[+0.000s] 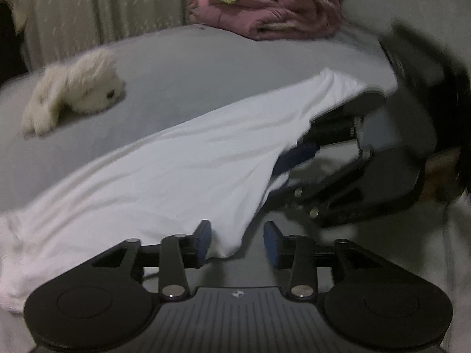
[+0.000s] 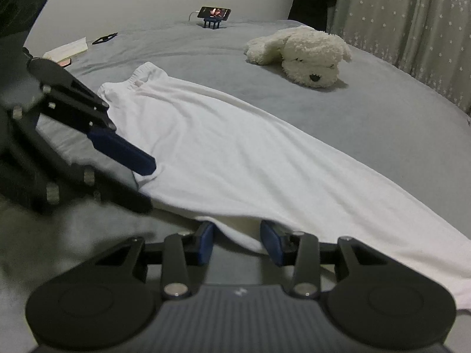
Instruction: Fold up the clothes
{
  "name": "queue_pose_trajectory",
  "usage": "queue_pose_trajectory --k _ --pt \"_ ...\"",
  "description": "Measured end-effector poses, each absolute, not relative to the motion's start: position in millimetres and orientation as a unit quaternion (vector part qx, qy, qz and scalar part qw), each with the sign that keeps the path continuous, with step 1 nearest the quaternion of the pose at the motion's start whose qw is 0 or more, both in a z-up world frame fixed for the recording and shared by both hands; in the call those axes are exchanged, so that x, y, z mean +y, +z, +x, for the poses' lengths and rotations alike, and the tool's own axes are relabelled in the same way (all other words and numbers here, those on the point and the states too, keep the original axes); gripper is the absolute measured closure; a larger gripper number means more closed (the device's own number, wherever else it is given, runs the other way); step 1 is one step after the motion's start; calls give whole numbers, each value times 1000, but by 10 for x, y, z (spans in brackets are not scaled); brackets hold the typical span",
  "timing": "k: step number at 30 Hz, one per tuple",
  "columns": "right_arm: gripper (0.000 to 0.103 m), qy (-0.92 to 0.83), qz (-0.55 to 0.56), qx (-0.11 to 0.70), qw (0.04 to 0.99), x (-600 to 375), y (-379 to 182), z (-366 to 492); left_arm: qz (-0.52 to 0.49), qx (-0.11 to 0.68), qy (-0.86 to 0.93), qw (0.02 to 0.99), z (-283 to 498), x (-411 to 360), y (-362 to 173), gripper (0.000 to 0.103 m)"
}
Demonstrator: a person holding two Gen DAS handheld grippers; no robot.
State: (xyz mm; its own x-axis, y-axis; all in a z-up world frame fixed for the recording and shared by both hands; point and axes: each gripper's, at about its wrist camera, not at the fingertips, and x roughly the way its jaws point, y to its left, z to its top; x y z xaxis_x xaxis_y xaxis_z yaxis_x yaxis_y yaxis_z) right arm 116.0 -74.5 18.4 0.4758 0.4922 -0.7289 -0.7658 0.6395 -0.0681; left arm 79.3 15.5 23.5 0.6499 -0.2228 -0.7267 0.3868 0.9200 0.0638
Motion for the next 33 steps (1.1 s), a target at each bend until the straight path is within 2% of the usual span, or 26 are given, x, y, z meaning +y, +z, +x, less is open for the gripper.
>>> queue_pose_trajectory --k 2,4,6,7,13,20,27,28,30,32,33 --pt "66 376 -192 348 837 -745 181 1153 136 379 -165 900 789 98 183 54" --pt "66 378 -188 348 837 -747 177 1150 136 383 -163 899 822 109 134 54" --pt "66 380 -186 348 836 -751 174 1148 111 392 -159 899 873 174 122 76" --pt "66 381 -186 349 836 -752 173 1146 99 398 -154 899 903 213 128 97" --pt "67 384 -191 347 834 -713 158 1170 33 411 -134 901 1000 426 256 98" --pt "49 366 -203 341 842 -797 158 1295 -43 406 -148 901 986 613 426 99" --pt "45 299 -215 364 856 -1229 158 1700 -41 411 -146 899 999 599 394 99" --pt "46 297 -208 375 853 -1304 164 1761 -41 410 -146 899 997 601 401 99" --pt "58 301 -191 397 846 -1432 178 1844 -41 408 -147 900 993 609 411 99" --pt "80 310 -192 405 839 -1481 191 1823 -43 410 -147 899 999 619 409 99" --pt "84 313 -202 404 835 -1476 198 1776 -44 410 -147 899 1002 624 407 99"
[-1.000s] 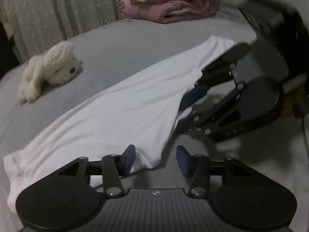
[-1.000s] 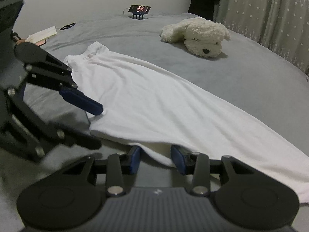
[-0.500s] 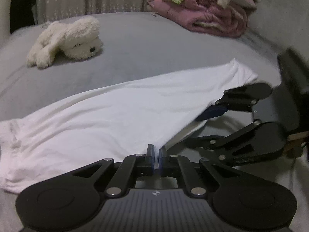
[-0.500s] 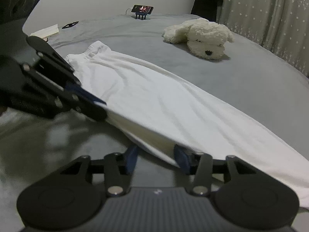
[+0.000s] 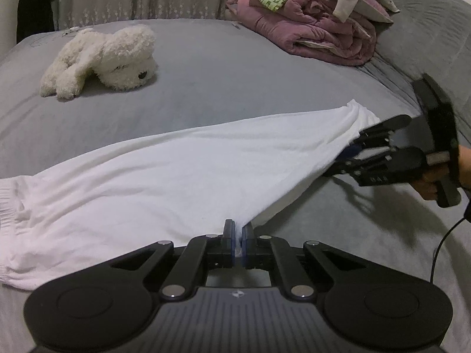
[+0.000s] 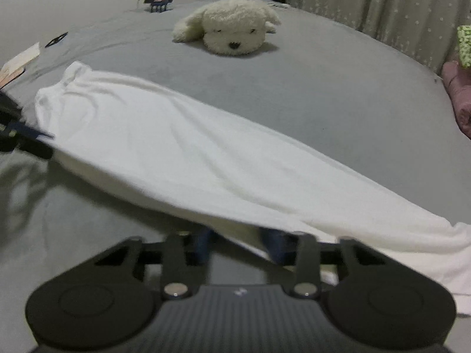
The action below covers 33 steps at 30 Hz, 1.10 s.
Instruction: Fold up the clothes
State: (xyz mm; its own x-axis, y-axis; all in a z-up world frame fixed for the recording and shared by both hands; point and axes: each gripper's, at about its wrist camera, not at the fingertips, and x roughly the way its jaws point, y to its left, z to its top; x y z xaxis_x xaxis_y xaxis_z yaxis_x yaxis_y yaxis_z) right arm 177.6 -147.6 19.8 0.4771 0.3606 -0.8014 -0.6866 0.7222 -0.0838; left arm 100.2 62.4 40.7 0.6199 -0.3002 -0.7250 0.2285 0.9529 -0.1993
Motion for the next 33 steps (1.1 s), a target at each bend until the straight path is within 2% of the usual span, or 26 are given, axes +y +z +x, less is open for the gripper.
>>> queue_pose_trajectory --k 2,9,13,15,17,27,30,33 --pt "88 315 -213 403 833 -1477 197 1705 -44 411 -147 898 1002 623 408 99" --pt "87 323 -225 404 826 -1523 215 1600 -42 414 -148 897 1005 620 400 99" --pt "77 313 -232 401 829 -1519 206 1647 -38 417 -151 896 997 606 393 99" --pt "84 316 -229 403 828 -1533 202 1631 -41 418 -152 895 995 619 399 99" --pt "96 322 -226 405 826 -1546 201 1602 -42 419 -154 894 991 631 412 99" --pt "96 317 -215 396 834 -1633 203 1475 -20 430 -161 888 982 581 357 99" --pt "90 314 -212 392 838 -1622 190 1502 -13 434 -162 886 974 561 336 99" --pt "67 302 -223 387 843 -1666 192 1549 -9 433 -160 887 958 552 331 99"
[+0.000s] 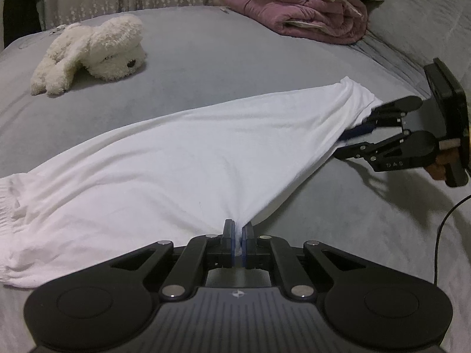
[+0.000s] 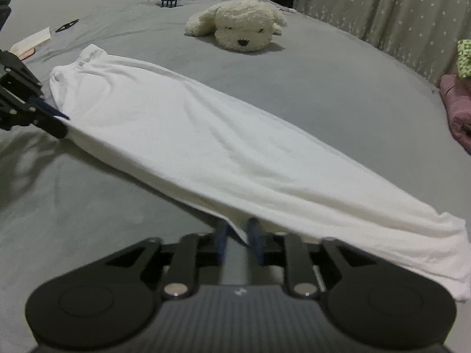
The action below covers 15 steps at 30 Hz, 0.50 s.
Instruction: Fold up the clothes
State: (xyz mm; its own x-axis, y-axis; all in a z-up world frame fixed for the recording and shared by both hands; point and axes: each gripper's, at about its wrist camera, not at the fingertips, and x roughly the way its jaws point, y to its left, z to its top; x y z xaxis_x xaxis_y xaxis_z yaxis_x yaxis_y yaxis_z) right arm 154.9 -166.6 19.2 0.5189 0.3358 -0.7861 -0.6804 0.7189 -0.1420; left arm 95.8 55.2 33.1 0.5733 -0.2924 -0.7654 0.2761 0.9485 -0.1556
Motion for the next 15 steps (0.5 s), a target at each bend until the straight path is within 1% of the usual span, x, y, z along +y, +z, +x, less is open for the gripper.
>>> queue_pose_trajectory --k 1,3,5,9,10,11,12,14,15 --pt "59 295 -222 388 844 -1708 193 1586 -10 433 -160 887 954 549 330 99" --pt "56 288 -206 398 846 -1837 188 1680 -10 434 -160 887 945 545 331 99" --pt "45 280 -180 410 849 -2012 185 1778 -10 433 -161 887 944 552 339 99" --pt "45 248 -168 418 858 -2315 178 1904 -11 433 -161 887 947 566 338 99" --pt "48 243 -163 421 858 -2385 182 1934 -11 434 -162 886 947 566 336 99" --pt "57 239 -160 423 859 -2440 188 1957 -11 434 -162 886 946 565 334 99" --pt "62 235 -159 425 860 -2488 195 1976 -11 435 -161 886 948 565 334 99" --pt "80 228 -170 424 860 -2522 201 1989 -10 435 -161 886 951 567 336 99" --pt "83 225 -180 423 859 -2529 201 1991 -10 435 -161 886 949 570 334 99"
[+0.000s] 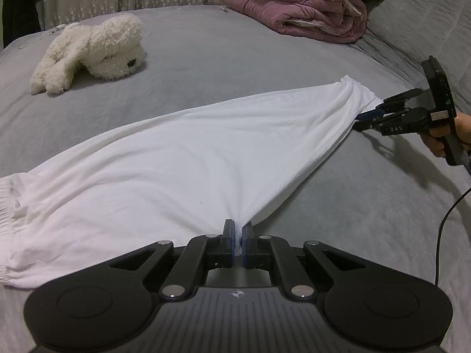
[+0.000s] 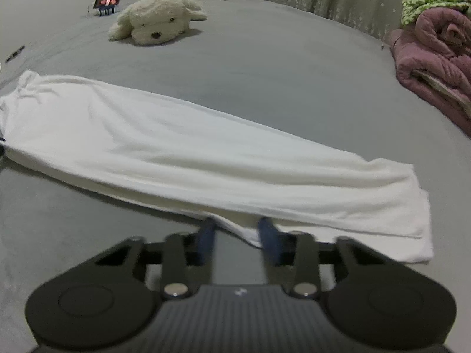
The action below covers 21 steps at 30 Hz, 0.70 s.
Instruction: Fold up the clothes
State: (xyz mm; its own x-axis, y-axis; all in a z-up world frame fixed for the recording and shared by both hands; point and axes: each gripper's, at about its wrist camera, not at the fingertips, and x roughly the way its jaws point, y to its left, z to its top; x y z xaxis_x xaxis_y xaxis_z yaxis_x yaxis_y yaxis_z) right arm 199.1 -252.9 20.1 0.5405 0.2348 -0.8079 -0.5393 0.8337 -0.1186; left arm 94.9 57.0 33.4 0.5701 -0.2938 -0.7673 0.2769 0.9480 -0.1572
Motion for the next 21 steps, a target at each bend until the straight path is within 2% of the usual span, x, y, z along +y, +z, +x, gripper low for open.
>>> queue_pose_trajectory --k 3,9,12,13,21 --pt "96 220 -217 422 852 -2486 207 1979 -9 434 -162 886 944 575 338 99" --pt "97 214 -271 423 838 -2462 219 1870 -4 436 -166 884 944 572 304 99" --pt "87 209 -221 435 848 -2643 259 1891 2 446 -167 880 957 547 240 99" --pt "79 204 -198 436 854 -2742 277 1896 4 447 -167 879 956 540 232 99" --pt "74 57 -36 404 912 -3492 355 2132 13 449 -168 878 955 496 204 99"
